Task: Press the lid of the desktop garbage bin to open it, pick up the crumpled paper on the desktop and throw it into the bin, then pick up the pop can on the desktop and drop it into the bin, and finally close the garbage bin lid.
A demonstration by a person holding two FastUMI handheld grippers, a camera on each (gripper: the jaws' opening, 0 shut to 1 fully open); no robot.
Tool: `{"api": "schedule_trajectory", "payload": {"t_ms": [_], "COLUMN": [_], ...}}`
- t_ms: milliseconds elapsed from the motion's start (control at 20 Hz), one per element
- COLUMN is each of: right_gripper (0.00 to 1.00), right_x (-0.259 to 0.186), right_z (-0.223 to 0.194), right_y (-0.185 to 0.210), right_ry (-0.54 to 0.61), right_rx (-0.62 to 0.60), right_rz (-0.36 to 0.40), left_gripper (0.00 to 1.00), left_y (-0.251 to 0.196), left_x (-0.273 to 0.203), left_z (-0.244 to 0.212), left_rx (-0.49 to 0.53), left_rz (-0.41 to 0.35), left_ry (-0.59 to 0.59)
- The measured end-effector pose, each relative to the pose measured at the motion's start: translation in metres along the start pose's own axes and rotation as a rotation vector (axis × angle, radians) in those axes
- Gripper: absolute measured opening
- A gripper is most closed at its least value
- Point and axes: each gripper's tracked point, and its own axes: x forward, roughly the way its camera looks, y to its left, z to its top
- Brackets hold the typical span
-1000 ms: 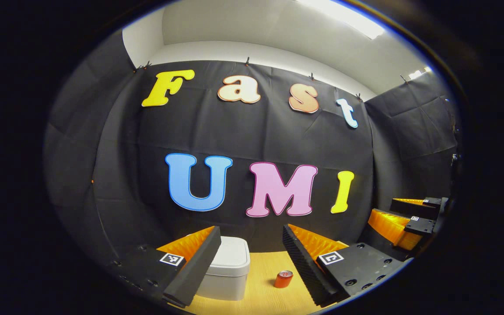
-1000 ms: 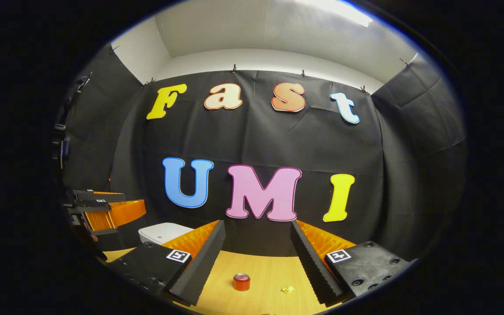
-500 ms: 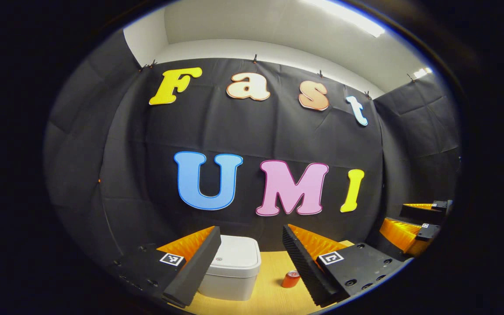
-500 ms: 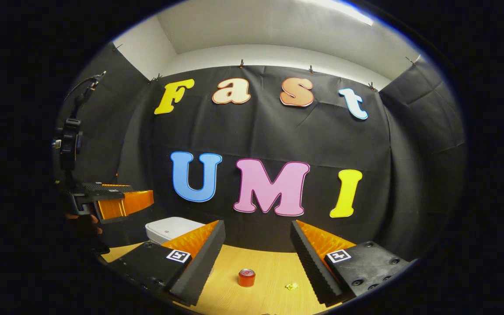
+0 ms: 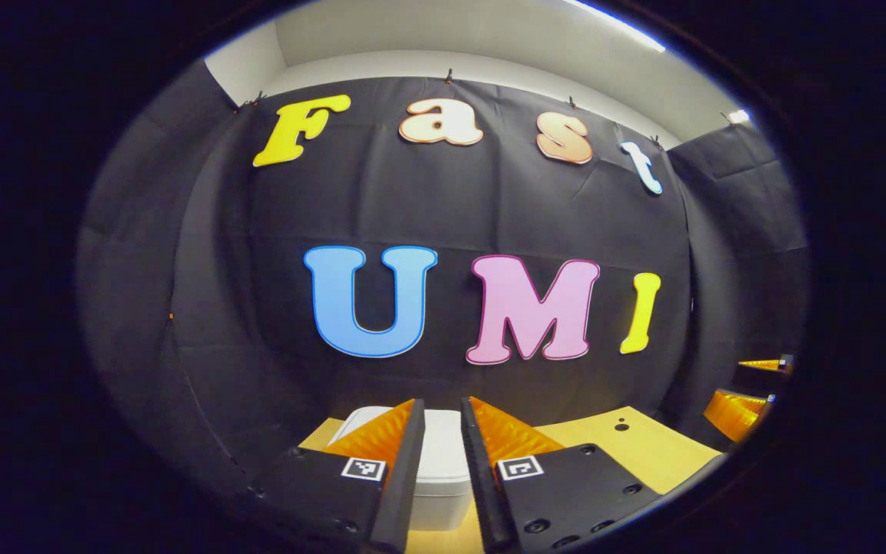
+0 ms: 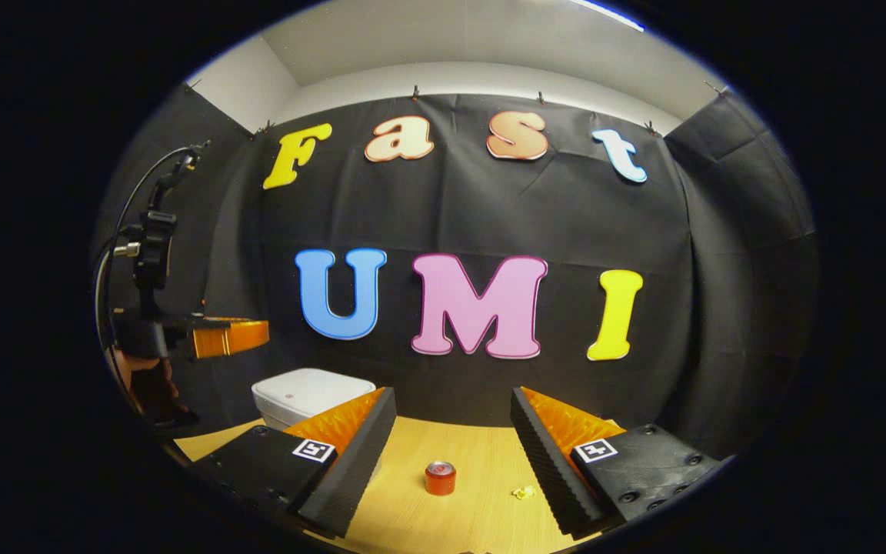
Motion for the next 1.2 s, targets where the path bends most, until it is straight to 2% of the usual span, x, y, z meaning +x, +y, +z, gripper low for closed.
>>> {"api": "schedule_trajectory", "payload": {"t_ms": [150,200,400,500,600,800,900,1200], "right_gripper": [0.96,0.96,0.96,0.96,0.96,0.97,0.96,0.96], "right_x": [0.007,0.011,0.022,0.029,0.029,0.032,0.032,0.033], "right_z": [-0.017,-0.022,-0.040,-0.051,-0.077,-0.093,-0.100,-0.107], "right_y": [-0.010,-0.013,-0.027,-0.028,-0.027,-0.034,-0.041,-0.056], "right_ry": [0.043,0.058,0.105,0.133,0.209,0.251,0.253,0.246], "right_rx": [0.005,0.006,0.014,0.024,0.024,0.050,0.049,0.028], "right_rz": [-0.014,-0.018,-0.034,-0.022,-0.008,0.004,-0.006,-0.023], "left_gripper": [0.19,0.07,0.06,0.06,0.05,0.06,0.06,0.07], "left_y": [0.017,0.022,0.024,0.021,0.028,0.038,0.036,0.036], "left_x": [0.024,0.033,0.066,0.074,0.079,0.082,0.077,0.079], "left_z": [-0.013,-0.020,-0.063,-0.093,-0.111,-0.136,-0.137,-0.150], "left_rx": [-0.010,-0.018,-0.056,-0.106,-0.106,-0.076,-0.056,0.063], "left_rz": [0.042,0.053,0.005,-0.033,-0.013,0.020,0.001,-0.032], "left_ry": [0.037,0.056,0.180,0.280,0.332,0.387,0.357,0.404]}}
